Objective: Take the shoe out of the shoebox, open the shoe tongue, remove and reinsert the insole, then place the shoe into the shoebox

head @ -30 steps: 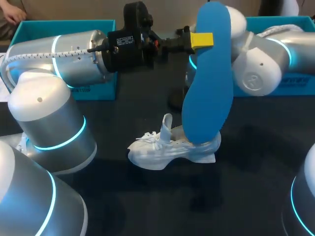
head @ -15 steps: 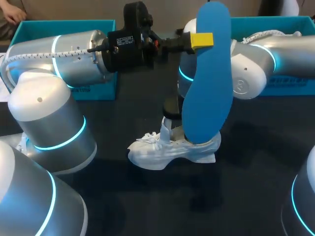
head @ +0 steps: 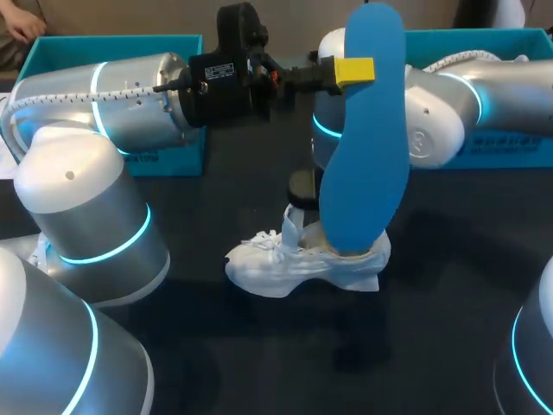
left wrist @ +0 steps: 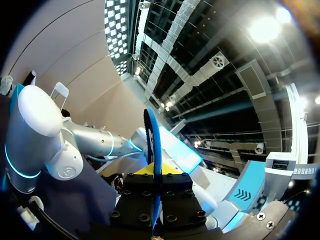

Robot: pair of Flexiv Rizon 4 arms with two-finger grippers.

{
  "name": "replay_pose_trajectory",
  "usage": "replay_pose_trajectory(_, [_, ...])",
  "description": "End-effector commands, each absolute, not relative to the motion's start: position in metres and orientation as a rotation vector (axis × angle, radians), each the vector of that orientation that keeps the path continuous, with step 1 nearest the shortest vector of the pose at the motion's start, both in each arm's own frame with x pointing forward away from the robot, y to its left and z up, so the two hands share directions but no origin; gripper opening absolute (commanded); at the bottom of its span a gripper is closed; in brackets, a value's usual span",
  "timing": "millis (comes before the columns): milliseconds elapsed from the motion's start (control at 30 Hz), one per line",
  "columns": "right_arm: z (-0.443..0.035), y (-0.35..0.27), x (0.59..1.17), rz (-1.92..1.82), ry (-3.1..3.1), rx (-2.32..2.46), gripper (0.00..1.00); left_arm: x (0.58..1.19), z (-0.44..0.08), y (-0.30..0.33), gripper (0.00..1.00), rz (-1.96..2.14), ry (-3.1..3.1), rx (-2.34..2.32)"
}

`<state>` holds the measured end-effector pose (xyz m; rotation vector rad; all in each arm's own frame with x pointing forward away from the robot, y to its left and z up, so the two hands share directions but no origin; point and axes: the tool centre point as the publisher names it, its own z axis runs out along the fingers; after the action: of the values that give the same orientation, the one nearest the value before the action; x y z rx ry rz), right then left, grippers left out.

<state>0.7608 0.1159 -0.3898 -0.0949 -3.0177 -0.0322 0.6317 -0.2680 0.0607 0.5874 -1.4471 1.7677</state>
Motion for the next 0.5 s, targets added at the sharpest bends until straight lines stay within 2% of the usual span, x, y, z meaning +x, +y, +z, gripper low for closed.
replay_pose_trajectory(33, [-0.382,0.116,0.768,-0.035,-2.972,-0.172,0.0,0.631,0.06,-0.268,0.0,1.767,-1.448,0.589])
replay_pose_trajectory(500, [-0.367,0.113,0.765,-0.279,-2.775,-0.849,0.0,0.631,0.06,-0.268,0.0,1.767,-1.448,0.589])
